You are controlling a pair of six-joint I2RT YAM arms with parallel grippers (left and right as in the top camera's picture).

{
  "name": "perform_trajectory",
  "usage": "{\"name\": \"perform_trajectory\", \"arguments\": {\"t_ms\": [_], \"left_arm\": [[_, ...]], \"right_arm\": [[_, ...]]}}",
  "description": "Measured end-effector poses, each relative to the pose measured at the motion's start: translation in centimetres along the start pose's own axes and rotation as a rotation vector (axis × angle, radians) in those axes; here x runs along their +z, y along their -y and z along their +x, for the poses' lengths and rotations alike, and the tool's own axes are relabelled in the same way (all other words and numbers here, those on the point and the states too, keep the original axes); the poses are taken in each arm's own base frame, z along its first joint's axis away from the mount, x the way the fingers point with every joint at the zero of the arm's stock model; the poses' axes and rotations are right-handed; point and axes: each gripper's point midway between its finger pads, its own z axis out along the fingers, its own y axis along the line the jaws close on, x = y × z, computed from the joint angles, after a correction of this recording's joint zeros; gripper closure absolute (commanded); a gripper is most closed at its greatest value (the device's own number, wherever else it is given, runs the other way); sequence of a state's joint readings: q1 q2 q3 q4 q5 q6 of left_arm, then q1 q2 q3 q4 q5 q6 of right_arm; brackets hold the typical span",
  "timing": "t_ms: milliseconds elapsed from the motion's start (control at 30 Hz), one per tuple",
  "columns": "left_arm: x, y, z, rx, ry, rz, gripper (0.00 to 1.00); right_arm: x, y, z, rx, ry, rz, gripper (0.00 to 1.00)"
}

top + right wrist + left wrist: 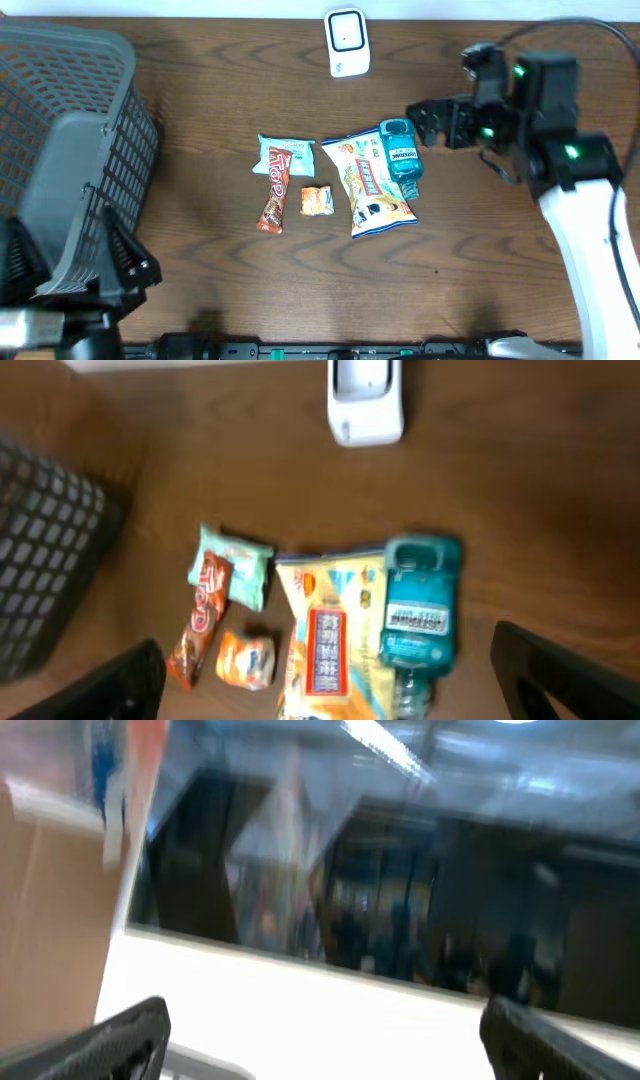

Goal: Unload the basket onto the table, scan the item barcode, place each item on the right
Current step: 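Reach the right gripper to the yellow snack bag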

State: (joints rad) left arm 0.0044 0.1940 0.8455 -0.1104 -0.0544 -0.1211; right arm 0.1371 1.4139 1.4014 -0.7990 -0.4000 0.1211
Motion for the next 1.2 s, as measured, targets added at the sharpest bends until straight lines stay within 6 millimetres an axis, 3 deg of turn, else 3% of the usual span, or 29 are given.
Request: {"name": "perform_trajectory", "arguments": {"t_ms": [233, 400, 633, 1000, 1200], "left_arm": [[0.0, 0.4, 0.7, -0.061, -0.030, 0.023, 0.01], [-1.4, 1.8, 0.0, -0.074, -0.013, 0.111, 0.01], [-4.1, 2.4, -0.3, -0.086, 0.039, 0.173, 0.01], [-4.1, 2.4, 0.9, -0.096, 0.015, 0.186, 0.01], [-4.1, 2.4, 0.9, -0.096, 0.014, 0.186, 0.01]], "right_arm": [[6.3, 2.8, 4.4, 0.093, -0.232, 0.018, 0.01], [9.4, 2.9, 6.9, 0.087, -0.334, 0.033, 0.01], [10.6, 0.9, 8.2, -0.020, -0.369, 0.102, 0.01], [12.2, -3.7, 11.0, -0.266, -0.360, 0.369, 0.02], [15.9, -2.7, 14.1, -0.309, -0.409, 0.512, 0.09]]}}
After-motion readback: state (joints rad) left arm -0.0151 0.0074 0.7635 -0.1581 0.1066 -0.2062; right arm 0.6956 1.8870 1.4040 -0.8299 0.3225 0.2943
